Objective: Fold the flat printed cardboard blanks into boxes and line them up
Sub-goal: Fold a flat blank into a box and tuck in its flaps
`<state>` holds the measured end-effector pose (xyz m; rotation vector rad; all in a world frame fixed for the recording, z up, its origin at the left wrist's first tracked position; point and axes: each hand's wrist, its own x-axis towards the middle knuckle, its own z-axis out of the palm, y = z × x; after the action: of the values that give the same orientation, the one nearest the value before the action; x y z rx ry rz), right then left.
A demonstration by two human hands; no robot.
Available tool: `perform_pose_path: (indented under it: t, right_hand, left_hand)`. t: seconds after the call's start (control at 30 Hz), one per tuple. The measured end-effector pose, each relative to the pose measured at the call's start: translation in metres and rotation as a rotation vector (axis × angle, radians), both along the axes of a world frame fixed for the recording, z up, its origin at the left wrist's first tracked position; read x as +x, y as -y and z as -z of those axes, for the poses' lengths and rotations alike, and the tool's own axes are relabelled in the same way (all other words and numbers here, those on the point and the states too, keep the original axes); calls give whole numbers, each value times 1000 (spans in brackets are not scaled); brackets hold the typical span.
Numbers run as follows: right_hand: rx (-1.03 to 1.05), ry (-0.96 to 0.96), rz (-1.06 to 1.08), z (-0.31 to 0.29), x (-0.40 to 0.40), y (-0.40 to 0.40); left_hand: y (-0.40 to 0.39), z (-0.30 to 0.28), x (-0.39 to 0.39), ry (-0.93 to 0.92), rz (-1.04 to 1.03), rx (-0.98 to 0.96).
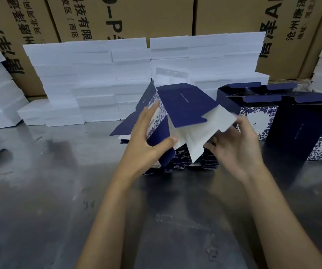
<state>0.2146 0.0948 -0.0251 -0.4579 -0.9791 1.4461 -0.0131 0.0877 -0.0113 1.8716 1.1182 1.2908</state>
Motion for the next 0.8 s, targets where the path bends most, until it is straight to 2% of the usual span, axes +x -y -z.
perform_pose_path:
  t: [0.17,0.43,0.6,0.73,0.8]
  right_hand:
    - [140,337,106,1,-21,-6]
    - [209,477,351,13,-50,-4]
    - [260,675,608,23,-62,-8]
    - [286,749,696,30,-66,-10]
    - [291,794,714,31,-67,-10]
  left_hand:
    - [3,-4,7,184,-43,144]
    - [3,-8,10,418,-142,167]
    - [2,-9,7,460,-196,113]
    - [1,-9,4,485,-175,190]
    - [-1,-7,4,419,-189,248]
